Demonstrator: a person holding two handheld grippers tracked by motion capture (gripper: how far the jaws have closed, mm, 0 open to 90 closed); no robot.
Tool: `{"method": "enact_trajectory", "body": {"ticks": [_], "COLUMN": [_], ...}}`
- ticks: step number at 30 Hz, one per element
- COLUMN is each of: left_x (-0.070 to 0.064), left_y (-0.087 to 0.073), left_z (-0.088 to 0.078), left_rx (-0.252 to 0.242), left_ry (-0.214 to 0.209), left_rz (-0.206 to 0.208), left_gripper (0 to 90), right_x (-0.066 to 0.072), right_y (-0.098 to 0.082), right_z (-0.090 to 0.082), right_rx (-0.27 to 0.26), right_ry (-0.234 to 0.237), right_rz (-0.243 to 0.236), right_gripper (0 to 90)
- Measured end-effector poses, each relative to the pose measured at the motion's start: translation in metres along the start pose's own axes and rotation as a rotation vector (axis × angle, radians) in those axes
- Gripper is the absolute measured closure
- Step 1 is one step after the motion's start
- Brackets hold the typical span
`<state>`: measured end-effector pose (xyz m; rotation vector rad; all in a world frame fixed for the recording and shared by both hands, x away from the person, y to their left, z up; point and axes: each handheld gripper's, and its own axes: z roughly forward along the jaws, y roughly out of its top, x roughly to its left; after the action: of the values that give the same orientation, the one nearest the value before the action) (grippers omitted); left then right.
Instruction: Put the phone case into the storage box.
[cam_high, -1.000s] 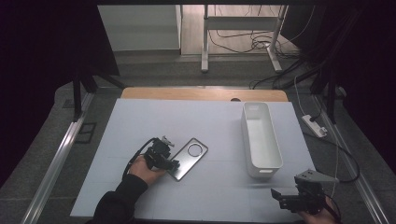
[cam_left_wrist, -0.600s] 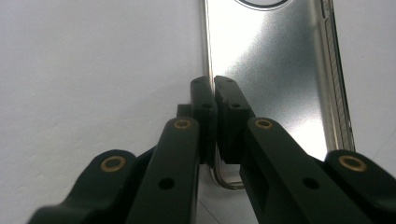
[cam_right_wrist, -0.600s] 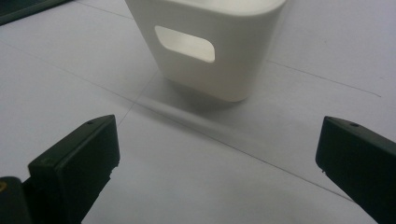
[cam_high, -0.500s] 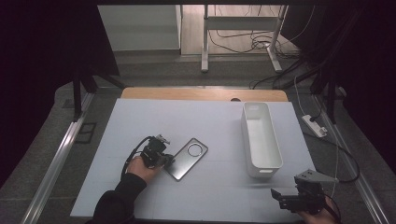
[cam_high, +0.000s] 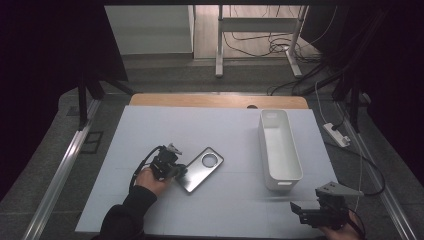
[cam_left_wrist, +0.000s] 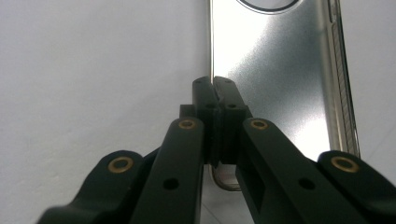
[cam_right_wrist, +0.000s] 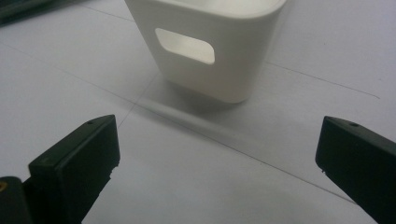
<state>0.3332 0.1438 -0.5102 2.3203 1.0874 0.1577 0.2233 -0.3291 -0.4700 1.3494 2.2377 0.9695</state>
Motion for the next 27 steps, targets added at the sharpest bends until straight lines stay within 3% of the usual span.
{"method": "enact_trajectory", "body": {"ticks": [7, 12, 27], "left_x": [-0.001, -0.005, -0.015], "left_y": [-0.004, -0.009, -0.027], "left_z": [-0.016, -0.030, -0.052], "left_rx": [-0.080, -0.170, -0.310], "left_ry": [0.016, 0.021, 0.017], "left_rz": [0.000, 0.002, -0.025], "left_gripper": [89.3, 89.3, 89.4], "right_x": [0.000, 0.001, 0.001], "right_y": [0.000, 0.000, 0.000], "right_z": [0.000, 0.000, -0.001], "right_rx": [-0.005, -0.003, -0.007], "right_ry": [0.001, 0.005, 0.007], "right_rz": [0.001, -0.007, -0.011], "right_gripper": [0.1, 0.7, 0.6]}}
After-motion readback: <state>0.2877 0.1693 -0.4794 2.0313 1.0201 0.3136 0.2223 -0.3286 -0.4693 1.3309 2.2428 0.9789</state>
